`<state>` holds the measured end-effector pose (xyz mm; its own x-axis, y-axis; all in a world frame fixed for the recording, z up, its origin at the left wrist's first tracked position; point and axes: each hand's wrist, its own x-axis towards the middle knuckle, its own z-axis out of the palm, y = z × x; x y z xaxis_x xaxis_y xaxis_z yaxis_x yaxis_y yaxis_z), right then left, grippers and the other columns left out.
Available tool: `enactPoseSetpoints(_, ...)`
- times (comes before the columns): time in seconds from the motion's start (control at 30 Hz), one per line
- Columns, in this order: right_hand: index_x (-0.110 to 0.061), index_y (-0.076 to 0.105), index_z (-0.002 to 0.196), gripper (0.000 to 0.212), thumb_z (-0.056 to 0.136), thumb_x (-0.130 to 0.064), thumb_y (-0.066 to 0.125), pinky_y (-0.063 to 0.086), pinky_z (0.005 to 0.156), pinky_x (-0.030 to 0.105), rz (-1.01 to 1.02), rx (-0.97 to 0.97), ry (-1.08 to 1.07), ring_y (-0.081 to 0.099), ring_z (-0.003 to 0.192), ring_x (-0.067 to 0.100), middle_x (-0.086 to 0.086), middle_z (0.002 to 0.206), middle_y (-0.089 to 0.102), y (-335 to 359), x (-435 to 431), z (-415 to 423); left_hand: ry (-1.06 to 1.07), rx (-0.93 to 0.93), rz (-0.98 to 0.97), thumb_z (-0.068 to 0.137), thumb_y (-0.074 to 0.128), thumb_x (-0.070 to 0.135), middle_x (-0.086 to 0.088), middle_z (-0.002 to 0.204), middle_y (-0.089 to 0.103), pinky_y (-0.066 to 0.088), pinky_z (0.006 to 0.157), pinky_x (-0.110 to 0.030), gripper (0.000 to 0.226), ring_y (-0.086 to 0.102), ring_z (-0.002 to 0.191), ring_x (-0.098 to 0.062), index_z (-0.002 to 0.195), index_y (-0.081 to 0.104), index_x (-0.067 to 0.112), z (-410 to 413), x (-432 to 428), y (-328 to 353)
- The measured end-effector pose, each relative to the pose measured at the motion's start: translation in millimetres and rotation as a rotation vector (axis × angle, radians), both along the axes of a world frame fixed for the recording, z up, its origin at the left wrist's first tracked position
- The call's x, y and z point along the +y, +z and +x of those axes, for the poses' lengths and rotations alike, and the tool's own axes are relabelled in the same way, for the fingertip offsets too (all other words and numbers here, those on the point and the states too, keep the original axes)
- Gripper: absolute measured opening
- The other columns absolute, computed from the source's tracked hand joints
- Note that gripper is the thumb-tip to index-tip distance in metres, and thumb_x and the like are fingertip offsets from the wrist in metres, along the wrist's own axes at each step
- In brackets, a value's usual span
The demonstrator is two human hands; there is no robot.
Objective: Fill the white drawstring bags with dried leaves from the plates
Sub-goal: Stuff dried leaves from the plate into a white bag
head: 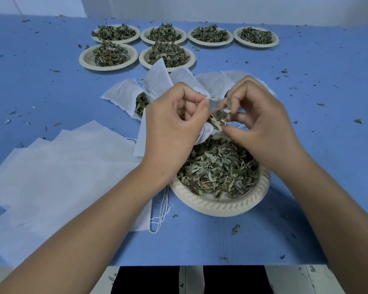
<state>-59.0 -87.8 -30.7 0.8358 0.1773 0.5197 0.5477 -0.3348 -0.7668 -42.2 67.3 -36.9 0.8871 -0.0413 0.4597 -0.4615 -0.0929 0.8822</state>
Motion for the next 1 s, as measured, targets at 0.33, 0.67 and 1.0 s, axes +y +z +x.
enactPoseSetpoints(0.33, 0.001, 0.073, 0.082, 0.029, 0.075, 0.022, 0.054, 0.051, 0.08, 0.033, -0.314, -0.345, -0.13, 0.064, 0.088, 0.028, 0.009, 0.084, 0.07, -3, 1, 1, 0.016, -0.001, -0.002, 0.089, 0.066, 0.007, 0.01, 0.053, 0.051, 0.037, 0.051, -0.017, 0.017, 0.043, 0.048, -0.004, 0.076, 0.062, 0.017, 0, 0, 1)
enactPoseSetpoints(0.67, -0.008, 0.072, 0.079, 0.028, 0.077, -0.005, 0.043, 0.015, 0.106, 0.042, -0.515, -0.226, -0.186, 0.049, 0.124, 0.018, -0.011, 0.084, 0.07, -1, 6, -4, -0.011, -0.058, -0.01, 0.089, 0.066, 0.008, 0.003, 0.052, 0.052, 0.039, 0.051, -0.017, 0.018, 0.046, 0.048, -0.008, 0.078, 0.061, 0.02, -3, 1, 4)
enactPoseSetpoints(1.0, -0.032, 0.051, 0.063, 0.033, 0.074, -0.003, 0.041, 0.017, 0.107, 0.048, -0.471, -0.258, -0.077, 0.047, 0.125, 0.02, -0.03, 0.071, 0.048, 3, 10, -9, -0.078, -0.075, -0.025, 0.089, 0.067, 0.006, -0.001, 0.052, 0.052, 0.038, 0.049, -0.018, 0.012, 0.046, 0.048, -0.009, 0.08, 0.063, 0.012, -6, 1, 5)
